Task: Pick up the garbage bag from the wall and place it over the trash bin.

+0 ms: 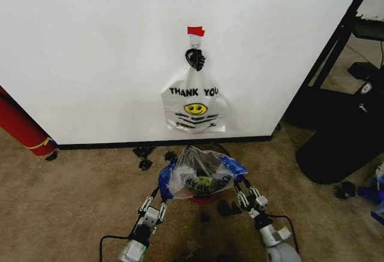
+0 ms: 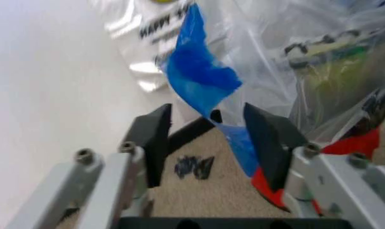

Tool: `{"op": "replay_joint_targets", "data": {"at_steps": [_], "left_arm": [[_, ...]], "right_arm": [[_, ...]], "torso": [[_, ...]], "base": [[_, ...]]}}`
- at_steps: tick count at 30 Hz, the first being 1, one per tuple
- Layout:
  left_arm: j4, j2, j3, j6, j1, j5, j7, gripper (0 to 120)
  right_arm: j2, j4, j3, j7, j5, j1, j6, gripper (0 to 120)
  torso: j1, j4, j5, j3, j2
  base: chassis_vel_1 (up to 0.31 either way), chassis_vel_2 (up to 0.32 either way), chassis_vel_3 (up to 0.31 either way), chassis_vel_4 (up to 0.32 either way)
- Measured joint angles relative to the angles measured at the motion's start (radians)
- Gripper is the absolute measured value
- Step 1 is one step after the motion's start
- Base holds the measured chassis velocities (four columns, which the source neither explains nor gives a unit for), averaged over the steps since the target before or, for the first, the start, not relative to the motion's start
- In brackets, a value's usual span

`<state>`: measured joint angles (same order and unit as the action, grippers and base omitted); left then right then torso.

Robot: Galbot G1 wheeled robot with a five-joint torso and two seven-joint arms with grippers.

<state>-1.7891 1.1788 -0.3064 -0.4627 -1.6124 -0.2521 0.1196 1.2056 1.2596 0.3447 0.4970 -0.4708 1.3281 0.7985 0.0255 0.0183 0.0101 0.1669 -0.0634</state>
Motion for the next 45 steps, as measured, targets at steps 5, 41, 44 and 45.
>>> {"op": "replay_joint_targets", "data": {"at_steps": [5,41,44,45], "left_arm": [[-0.042,-0.028,-0.042,-0.065,-0.036,-0.012,-0.051,71],[-0.123,-0.231,-0.088,-0.074,0.228,0.729,-0.566,100],[-0.107,-0.284,-0.05,0.018,0.3,0.767,-0.535,100],[-0.081,-0.301,-0.022,0.048,0.347,0.778,-0.527,100]], "right_arm": [[-0.067,0.076,0.046,0.011,0.052,0.065,0.022,71],[-0.081,0.4,0.048,-0.018,-0.053,0.074,0.021,100],[-0.079,0.477,0.037,-0.085,-0.052,0.049,-0.002,100],[-0.076,0.508,0.043,-0.109,-0.044,0.049,-0.009,100]], "torso": [[0.0,-0.0001,0.0,0.0,0.0],[0.0,0.0002,0.0003,0.0,0.0],[0.0,-0.0011,0.0002,0.0,0.0],[0.0,-0.0012,0.0005,0.0,0.0]], "base": [[0.0,0.0,0.0,0.0],[0.0,0.0,0.0,0.0],[0.0,0.0,0.0,0.0],[0.0,0.0,0.0,0.0]]}}
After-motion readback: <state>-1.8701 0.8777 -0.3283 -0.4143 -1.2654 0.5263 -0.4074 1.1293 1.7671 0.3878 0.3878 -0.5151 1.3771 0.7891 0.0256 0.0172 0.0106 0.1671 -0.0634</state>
